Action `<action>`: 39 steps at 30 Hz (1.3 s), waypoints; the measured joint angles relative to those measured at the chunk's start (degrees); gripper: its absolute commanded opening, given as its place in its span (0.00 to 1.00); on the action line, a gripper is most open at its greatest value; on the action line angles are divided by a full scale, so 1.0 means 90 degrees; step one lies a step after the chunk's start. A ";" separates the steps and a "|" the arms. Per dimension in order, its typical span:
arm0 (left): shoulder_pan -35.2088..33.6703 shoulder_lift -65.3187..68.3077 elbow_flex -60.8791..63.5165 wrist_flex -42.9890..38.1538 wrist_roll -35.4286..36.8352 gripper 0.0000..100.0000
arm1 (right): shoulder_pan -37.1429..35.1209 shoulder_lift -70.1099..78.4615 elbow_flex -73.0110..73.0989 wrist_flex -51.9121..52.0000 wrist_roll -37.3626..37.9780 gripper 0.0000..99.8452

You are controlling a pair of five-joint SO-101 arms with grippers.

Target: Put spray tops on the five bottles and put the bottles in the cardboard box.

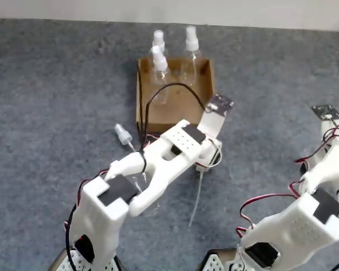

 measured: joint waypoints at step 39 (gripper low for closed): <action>-0.3878 -0.7404 -0.0635 0.3497 -0.1123 0.01 | -0.5822 -0.6125 0.2129 0.0186 -0.4581 0.00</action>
